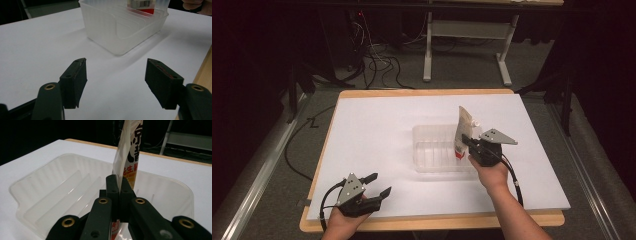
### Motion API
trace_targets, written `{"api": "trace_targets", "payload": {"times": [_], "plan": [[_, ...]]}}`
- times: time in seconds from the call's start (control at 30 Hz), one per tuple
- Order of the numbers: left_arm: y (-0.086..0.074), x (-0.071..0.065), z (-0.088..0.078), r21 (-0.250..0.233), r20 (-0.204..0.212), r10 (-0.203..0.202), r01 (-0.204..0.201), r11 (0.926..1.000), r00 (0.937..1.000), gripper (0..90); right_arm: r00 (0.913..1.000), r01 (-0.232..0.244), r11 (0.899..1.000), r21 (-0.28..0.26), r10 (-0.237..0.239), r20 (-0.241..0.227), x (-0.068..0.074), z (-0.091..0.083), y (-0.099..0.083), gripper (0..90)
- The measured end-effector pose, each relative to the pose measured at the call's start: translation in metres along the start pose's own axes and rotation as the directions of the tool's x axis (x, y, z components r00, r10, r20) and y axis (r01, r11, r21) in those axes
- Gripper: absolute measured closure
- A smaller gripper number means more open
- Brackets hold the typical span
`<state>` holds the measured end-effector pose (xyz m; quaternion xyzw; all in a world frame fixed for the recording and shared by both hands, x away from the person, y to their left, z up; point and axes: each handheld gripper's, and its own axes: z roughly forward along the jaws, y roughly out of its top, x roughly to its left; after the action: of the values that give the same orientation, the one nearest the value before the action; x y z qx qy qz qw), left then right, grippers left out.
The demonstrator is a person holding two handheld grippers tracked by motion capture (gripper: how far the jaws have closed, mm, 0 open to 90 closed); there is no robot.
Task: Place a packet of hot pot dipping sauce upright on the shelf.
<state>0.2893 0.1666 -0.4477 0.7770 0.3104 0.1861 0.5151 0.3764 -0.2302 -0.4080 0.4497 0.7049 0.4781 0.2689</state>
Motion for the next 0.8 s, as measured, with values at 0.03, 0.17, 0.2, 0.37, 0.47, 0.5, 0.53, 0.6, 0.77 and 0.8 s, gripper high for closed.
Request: {"api": "trace_targets", "payload": {"times": [0.03,0.17,0.2,0.37,0.47,0.5,0.53,0.6,0.77,0.8], "plan": [[0.0,0.0,0.0,-0.001,0.0,-0.001,0.001,1.0,1.0,34.6,1.0,-0.003,1.0,0.006,0.003,0.005,0.0,0.002,-0.001,90.0],[0.0,0.0,0.0,-0.002,0.0,0.0,0.0,1.0,1.0,34.8,0.9999,0.005,1.0,0.013,-0.005,0.015,0.0,0.006,-0.004,90.0],[0.0,0.0,0.0,-0.003,0.001,-0.001,0.001,1.0,1.0,34.9,0.9998,0.007,1.0,0.022,-0.007,0.016,0.001,0.009,-0.007,90.0],[0.0,0.0,0.0,0.0,0.003,-0.001,0.001,1.0,1.0,34.9,0.9998,-0.002,0.999,0.037,0.001,0.021,0.0,0.012,-0.011,90.0],[0.0,0.0,0.0,0.001,0.002,-0.001,0.001,1.0,1.0,35.0,0.9999,-0.002,0.999,0.044,0.001,0.017,-0.002,0.013,-0.012,90.0],[0.0,0.0,0.0,0.001,0.002,-0.001,0.001,1.0,1.0,35.0,0.9999,-0.001,0.999,0.046,0.0,0.016,-0.002,0.013,-0.012,90.0],[0.0,0.0,0.0,0.001,0.002,-0.001,0.001,1.0,1.0,35.1,0.9999,-0.004,0.999,0.047,0.004,0.016,-0.001,0.013,-0.013,90.0],[0.0,0.0,0.001,0.003,0.005,-0.001,0.001,1.0,1.0,35.2,0.9999,-0.001,0.999,0.053,0.001,0.014,-0.001,0.013,-0.013,90.0],[0.0,-0.002,0.002,0.004,0.007,0.005,-0.005,1.0,1.0,35.2,0.9999,-0.001,0.998,0.061,0.0,0.011,-0.002,0.014,-0.013,90.0],[0.0,-0.002,0.002,0.009,0.007,0.009,-0.009,0.9999,0.9999,35.2,1.0,0.0,0.998,0.068,0.0,0.01,-0.001,0.014,-0.014,90.0]]}}
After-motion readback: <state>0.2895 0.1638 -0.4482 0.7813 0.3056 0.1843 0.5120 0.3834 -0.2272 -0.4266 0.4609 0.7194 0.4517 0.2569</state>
